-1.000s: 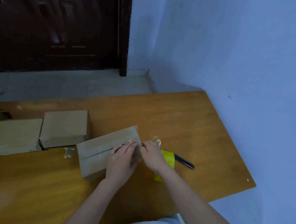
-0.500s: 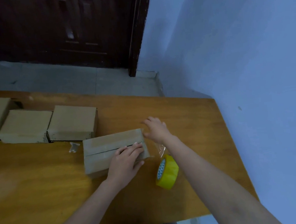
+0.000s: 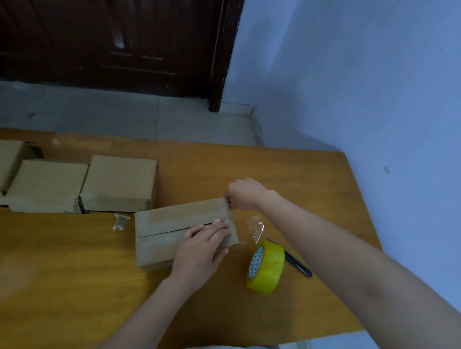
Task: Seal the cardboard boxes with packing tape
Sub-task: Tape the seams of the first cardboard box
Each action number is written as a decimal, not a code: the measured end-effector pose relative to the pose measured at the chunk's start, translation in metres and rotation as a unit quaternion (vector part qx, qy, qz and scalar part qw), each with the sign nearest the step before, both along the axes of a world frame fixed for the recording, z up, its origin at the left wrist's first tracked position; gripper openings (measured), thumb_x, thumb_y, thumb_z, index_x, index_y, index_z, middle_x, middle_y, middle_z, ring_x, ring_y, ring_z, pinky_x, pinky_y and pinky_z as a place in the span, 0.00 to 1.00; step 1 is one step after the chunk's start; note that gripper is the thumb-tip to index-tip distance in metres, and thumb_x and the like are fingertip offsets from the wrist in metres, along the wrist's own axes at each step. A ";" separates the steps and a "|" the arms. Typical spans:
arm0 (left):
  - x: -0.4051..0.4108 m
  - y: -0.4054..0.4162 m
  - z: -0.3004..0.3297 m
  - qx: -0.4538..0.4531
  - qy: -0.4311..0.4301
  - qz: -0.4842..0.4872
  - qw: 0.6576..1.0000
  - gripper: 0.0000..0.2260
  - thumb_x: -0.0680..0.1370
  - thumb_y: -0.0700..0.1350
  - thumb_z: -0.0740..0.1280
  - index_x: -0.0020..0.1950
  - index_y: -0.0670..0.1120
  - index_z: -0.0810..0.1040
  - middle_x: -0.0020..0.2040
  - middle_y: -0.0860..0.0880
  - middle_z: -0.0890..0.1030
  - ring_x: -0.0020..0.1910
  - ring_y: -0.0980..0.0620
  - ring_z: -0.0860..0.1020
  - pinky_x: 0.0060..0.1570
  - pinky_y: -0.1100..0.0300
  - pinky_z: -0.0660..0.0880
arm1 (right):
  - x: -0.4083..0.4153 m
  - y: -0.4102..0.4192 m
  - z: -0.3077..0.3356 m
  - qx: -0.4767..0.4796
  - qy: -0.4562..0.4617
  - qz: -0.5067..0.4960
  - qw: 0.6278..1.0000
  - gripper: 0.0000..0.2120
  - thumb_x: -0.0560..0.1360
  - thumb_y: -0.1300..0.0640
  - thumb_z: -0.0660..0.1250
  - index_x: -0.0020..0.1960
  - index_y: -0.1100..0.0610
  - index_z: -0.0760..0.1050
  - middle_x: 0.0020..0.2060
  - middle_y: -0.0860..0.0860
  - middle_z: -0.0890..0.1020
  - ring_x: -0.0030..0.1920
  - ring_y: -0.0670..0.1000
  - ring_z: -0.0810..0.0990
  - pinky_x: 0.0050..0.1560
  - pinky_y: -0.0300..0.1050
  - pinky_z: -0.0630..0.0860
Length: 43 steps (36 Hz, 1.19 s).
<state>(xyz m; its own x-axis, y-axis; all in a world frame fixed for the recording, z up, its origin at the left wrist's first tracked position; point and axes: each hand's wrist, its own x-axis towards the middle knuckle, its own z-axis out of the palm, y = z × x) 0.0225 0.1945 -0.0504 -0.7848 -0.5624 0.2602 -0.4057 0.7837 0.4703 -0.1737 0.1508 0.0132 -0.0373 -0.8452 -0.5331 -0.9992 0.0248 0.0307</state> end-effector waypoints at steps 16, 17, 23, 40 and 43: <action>0.001 -0.001 0.002 -0.016 -0.008 -0.017 1.000 0.20 0.68 0.46 0.77 0.59 0.50 0.79 0.60 0.53 0.80 0.59 0.54 0.78 0.59 0.60 0.65 | 0.019 0.039 0.012 0.084 -0.194 -0.230 0.950 0.16 0.78 0.65 0.56 0.65 0.63 0.72 0.61 0.60 0.76 0.60 0.59 0.75 0.51 0.44 0.70; 0.001 0.000 0.002 -0.015 -0.008 -0.016 1.000 0.21 0.67 0.46 0.78 0.58 0.50 0.80 0.60 0.53 0.80 0.58 0.55 0.79 0.58 0.60 0.65 | 0.022 0.044 0.014 0.079 -0.209 -0.240 0.945 0.17 0.79 0.65 0.57 0.67 0.63 0.70 0.64 0.59 0.74 0.63 0.58 0.73 0.53 0.42 0.69; 0.000 0.001 0.005 -0.026 -0.001 -0.017 1.000 0.20 0.66 0.45 0.78 0.57 0.50 0.81 0.59 0.54 0.81 0.58 0.55 0.79 0.58 0.59 0.68 | 0.021 0.064 0.005 0.117 -0.155 -0.264 0.945 0.23 0.77 0.61 0.55 0.73 0.56 0.64 0.71 0.55 0.67 0.69 0.59 0.66 0.70 0.61 0.61; -0.018 0.012 0.001 -0.096 -0.025 0.047 0.994 0.19 0.61 0.50 0.80 0.48 0.47 0.80 0.51 0.50 0.82 0.52 0.51 0.80 0.50 0.55 0.67 | 0.037 0.134 -0.019 -0.086 -0.038 -0.177 0.980 0.19 0.76 0.48 0.64 0.66 0.49 0.70 0.64 0.49 0.71 0.68 0.53 0.65 0.69 0.55 0.57; -0.017 0.010 0.000 -0.097 -0.021 0.043 0.994 0.18 0.63 0.50 0.79 0.48 0.47 0.80 0.52 0.50 0.82 0.53 0.51 0.80 0.50 0.55 0.67 | 0.042 0.132 -0.023 -0.113 0.000 -0.127 0.985 0.16 0.77 0.49 0.62 0.62 0.52 0.73 0.61 0.50 0.74 0.66 0.54 0.67 0.70 0.56 0.55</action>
<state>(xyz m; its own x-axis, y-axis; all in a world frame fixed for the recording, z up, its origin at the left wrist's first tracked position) 0.0055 0.2050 -0.0506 -0.7490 -0.5700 0.3378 -0.4905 0.8198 0.2955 -0.1312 0.2825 -0.0093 -0.2621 -0.9060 -0.3323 -0.9601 0.2796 -0.0050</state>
